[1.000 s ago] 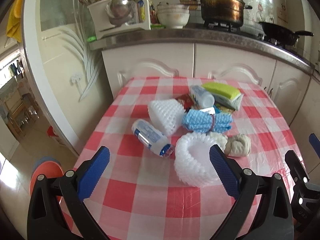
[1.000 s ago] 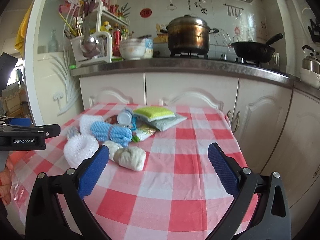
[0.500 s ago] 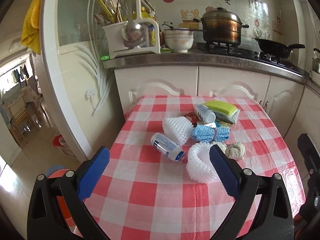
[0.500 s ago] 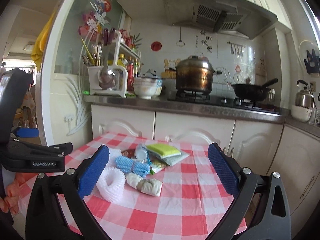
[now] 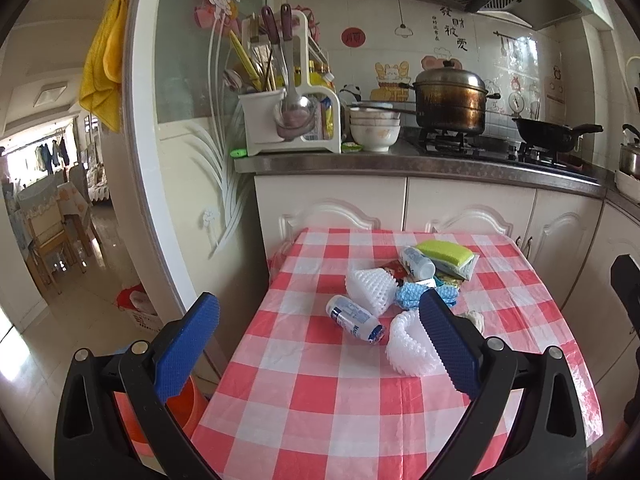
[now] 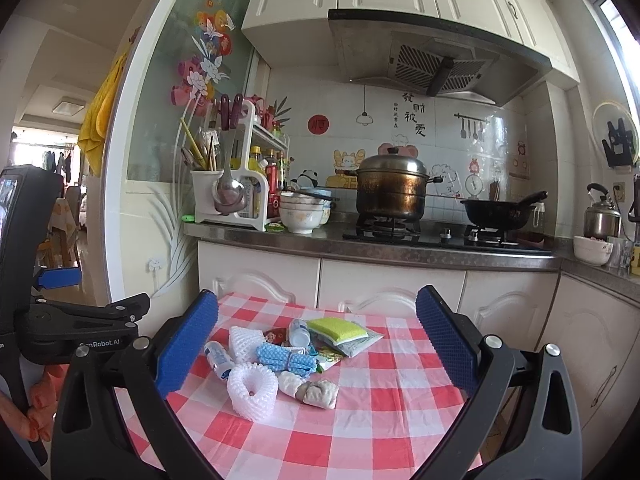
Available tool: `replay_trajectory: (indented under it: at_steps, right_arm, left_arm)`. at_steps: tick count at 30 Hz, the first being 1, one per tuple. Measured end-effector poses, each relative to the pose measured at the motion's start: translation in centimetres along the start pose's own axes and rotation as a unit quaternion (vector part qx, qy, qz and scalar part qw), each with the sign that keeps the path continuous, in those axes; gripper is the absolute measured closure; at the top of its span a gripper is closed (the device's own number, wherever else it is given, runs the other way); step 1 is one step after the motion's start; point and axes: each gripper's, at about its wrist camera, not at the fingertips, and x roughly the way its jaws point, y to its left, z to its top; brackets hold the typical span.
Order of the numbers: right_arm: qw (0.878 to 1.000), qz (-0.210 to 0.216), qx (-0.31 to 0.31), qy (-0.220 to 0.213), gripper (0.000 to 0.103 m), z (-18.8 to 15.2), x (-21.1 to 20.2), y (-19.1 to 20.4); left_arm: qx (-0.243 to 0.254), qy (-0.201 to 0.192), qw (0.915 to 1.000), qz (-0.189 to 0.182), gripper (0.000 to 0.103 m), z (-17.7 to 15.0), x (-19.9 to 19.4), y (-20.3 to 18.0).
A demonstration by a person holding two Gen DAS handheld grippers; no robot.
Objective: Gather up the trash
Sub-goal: 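Bring both tools toward the pile of items on the table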
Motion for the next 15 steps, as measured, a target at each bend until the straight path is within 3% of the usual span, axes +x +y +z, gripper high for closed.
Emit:
replay_trajectory:
  at_steps: [15]
  right_arm:
    - [1.000, 0.006, 0.010, -0.017, 0.003, 2.1, -3.1, 1.2]
  left_arm:
    - [-0.009, -0.039, 0.9992, -0.006, 0.005, -0.1, -4.0, 2.4]
